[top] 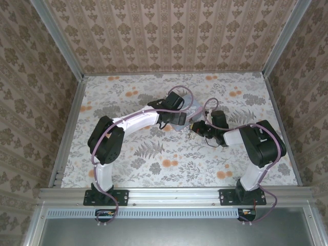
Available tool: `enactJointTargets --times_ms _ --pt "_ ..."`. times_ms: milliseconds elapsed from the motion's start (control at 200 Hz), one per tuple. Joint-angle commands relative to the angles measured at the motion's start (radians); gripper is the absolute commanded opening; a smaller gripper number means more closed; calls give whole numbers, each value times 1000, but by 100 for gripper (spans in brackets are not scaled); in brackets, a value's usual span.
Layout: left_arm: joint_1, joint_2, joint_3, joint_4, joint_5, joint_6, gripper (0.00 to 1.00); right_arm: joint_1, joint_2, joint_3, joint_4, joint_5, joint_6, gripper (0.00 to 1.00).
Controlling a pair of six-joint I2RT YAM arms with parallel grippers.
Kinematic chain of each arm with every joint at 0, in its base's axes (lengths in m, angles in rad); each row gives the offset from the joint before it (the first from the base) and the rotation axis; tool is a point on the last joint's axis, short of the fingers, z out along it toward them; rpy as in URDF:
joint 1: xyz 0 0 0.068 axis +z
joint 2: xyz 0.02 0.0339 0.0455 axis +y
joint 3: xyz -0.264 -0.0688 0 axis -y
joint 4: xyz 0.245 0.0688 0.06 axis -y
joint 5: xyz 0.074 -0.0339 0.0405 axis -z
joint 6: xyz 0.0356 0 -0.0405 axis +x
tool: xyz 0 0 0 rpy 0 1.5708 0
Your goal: Unlock the padlock with the key
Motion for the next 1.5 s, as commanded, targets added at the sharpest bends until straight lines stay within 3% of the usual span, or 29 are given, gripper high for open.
enactJointTargets --times_ms 0,310,865,1045,1275,1495 --pt "-9 51 -42 -79 -5 27 95 -28 31 -7 96 -28 56 0" --pt "-17 60 -60 -66 11 24 94 -30 54 -3 186 -47 127 0" --pt "-25 70 -83 -49 35 19 90 -29 63 23 160 103 243 0" --pt "-29 78 -86 -44 44 20 89 -29 69 92 50 111 228 0" --pt "-29 81 -90 -43 49 25 88 -29 18 154 -253 156 39 0" --pt "-26 79 -97 -46 47 28 86 -54 -3 150 -354 169 -46 0"
